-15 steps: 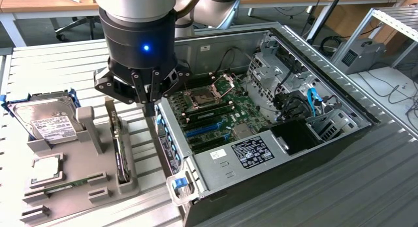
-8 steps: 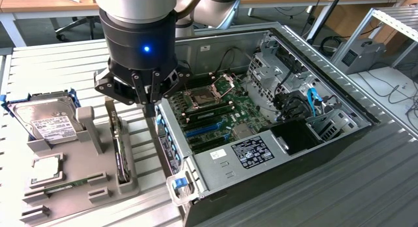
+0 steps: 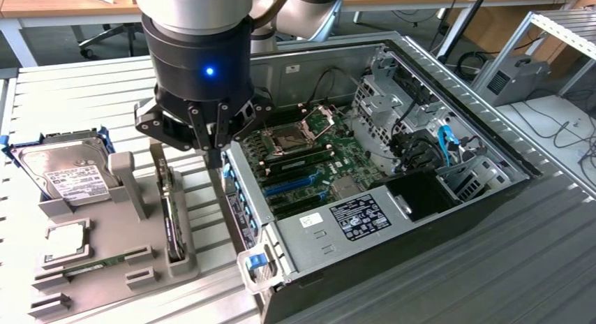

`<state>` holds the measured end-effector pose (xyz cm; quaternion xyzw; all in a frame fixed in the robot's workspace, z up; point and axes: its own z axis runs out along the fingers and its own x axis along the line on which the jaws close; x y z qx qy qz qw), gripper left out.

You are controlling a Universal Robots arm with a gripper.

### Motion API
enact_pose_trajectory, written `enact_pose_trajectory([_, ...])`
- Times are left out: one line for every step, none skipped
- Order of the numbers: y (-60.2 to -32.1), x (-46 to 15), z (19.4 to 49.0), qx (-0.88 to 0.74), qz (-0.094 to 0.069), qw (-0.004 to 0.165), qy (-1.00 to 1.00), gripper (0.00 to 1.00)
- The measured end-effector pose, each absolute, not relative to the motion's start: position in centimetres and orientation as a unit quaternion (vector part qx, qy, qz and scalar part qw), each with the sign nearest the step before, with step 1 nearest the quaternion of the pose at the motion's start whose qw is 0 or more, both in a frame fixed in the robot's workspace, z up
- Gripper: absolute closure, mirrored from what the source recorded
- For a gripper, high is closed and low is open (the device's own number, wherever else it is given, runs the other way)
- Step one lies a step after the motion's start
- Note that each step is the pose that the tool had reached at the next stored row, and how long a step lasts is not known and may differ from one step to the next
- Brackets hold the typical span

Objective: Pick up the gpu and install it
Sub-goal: 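Reach for the gpu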

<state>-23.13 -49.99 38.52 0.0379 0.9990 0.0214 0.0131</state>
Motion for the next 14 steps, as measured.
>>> enact_pose_trajectory([-50.01,-23.13,38.52,0.038,0.021,0.013,0.999,0.89])
enact_pose_trajectory([-50.03,-23.13,38.51,0.038,0.021,0.013,0.999,0.89])
enact_pose_trajectory([-50.05,-23.13,38.51,0.038,0.021,0.013,0.999,0.89])
enact_pose_trajectory([-50.07,-23.13,38.51,0.038,0.021,0.013,0.999,0.89])
enact_pose_trajectory([-50.09,-23.13,38.51,0.038,0.021,0.013,0.999,0.89])
enact_pose_trajectory([-50.11,-23.13,38.50,0.038,0.021,0.013,0.999,0.89])
enact_pose_trajectory([-50.15,-23.13,38.50,0.038,0.021,0.013,0.999,0.89])
enact_pose_trajectory([-50.18,-23.13,38.50,0.038,0.021,0.013,0.999,0.89])
enact_pose_trajectory([-50.20,-23.13,38.49,0.038,0.021,0.013,0.999,0.89])
enact_pose_trajectory([-50.22,-23.13,38.49,0.038,0.021,0.013,0.999,0.89])
enact_pose_trajectory([-50.24,-23.13,38.49,0.038,0.021,0.013,0.999,0.89])
enact_pose_trajectory([-50.26,-23.13,38.49,0.038,0.021,0.013,0.999,0.89])
enact_pose_trajectory([-50.28,-23.13,38.48,0.038,0.021,0.013,0.999,0.89])
enact_pose_trajectory([-50.30,-23.13,38.48,0.038,0.021,0.013,0.999,0.89])
